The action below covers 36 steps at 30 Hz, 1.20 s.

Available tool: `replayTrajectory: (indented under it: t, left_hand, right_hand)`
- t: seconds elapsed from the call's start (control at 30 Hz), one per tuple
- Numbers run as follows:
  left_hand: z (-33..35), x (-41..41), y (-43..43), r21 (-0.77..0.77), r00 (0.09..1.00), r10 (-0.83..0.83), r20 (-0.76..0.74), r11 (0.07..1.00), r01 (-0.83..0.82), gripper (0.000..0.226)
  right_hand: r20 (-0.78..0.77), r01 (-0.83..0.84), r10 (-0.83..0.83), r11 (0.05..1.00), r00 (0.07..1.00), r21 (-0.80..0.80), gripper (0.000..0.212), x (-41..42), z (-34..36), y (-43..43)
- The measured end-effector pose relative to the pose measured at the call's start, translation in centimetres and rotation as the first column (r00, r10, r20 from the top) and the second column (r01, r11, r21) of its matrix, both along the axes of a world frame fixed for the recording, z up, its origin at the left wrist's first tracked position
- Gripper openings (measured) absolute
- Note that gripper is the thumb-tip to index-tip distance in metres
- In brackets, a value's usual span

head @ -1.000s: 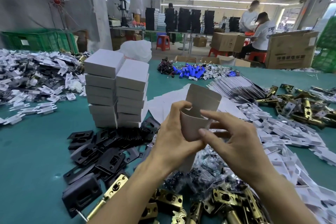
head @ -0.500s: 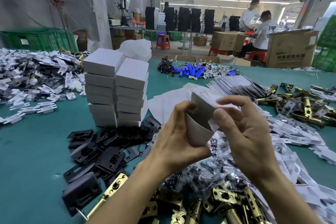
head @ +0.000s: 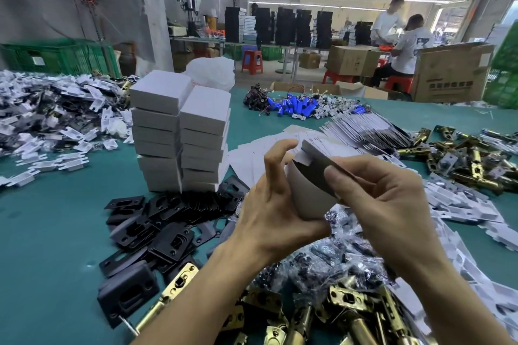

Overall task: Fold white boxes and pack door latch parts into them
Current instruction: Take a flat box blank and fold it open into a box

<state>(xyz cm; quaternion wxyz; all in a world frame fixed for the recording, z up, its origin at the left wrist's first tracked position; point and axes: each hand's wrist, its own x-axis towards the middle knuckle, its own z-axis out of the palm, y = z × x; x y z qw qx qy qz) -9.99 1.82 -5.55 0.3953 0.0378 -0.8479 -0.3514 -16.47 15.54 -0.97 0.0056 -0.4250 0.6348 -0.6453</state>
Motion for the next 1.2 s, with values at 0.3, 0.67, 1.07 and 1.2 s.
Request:
replayTrajectory:
  t: [0.3,0.67,1.07,1.2]
  left_hand:
    - [0.3,0.33,0.07,0.009,0.999,0.025,0.021,1.0,-0.025,0.089]
    - [0.84,0.71,0.62,-0.068,0.999,0.041,0.026,0.997,-0.039,0.091]
    - [0.58,0.4,0.71,-0.056,0.998,-0.001,0.066,0.998,0.004,0.092]
    - [0.28,0.32,0.7,-0.081,0.996,-0.006,0.084,0.997,0.013,0.092]
  right_hand:
    - [0.071,0.029,-0.03,0.999,0.997,0.025,0.028,0.08,-0.21,-0.19]
    - [0.1,0.056,-0.05,0.997,0.994,-0.061,0.008,-0.13,-0.37,-0.17]
    - [-0.06,0.164,-0.159,0.983,0.985,0.086,0.015,0.18,0.26,0.2]
    - [-0.103,0.192,-0.181,0.975,0.978,0.109,0.017,0.41,0.55,0.34]
